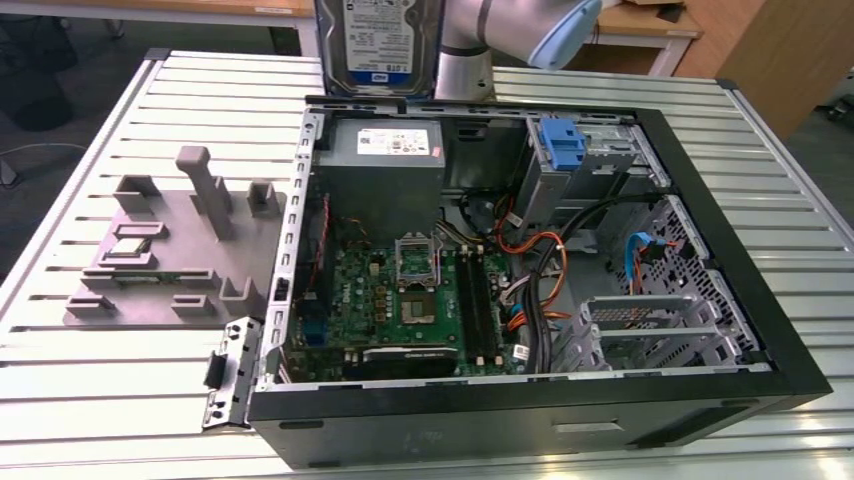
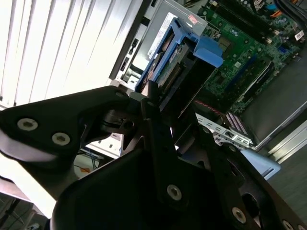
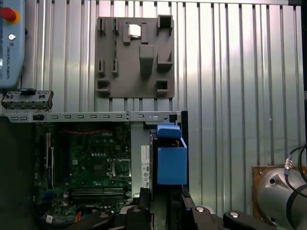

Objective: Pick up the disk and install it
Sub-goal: 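Pick up the disk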

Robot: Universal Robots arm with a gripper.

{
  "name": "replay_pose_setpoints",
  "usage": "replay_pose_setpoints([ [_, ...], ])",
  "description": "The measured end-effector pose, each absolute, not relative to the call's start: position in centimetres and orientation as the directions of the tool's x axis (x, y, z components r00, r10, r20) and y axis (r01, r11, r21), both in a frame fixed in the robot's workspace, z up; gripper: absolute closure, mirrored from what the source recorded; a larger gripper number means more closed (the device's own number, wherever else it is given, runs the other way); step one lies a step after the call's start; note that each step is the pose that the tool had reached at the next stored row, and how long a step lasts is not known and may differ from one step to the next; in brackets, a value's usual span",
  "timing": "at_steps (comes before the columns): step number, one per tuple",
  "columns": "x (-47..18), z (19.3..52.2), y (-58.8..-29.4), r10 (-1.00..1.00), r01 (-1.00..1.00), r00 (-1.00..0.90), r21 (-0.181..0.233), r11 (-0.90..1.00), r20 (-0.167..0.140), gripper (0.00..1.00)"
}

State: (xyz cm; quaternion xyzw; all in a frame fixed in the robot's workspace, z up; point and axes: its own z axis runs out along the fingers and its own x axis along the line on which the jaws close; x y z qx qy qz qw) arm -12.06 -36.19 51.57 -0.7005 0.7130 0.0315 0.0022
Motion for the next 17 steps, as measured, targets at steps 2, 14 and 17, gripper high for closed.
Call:
replay_pose_setpoints([
  [2,-11.8,51.5,-36.6,-0.999,-0.999,-0.019,0.042,0.017,-0.047,0.65],
  [14,-9.8,51.0,-38.2,-0.999,-0.999,-0.019,0.042,0.017,-0.047,0.65],
  [17,-9.2,50.8,-38.5,-0.999,-0.999,-0.019,0.042,0.017,-0.047,0.65],
])
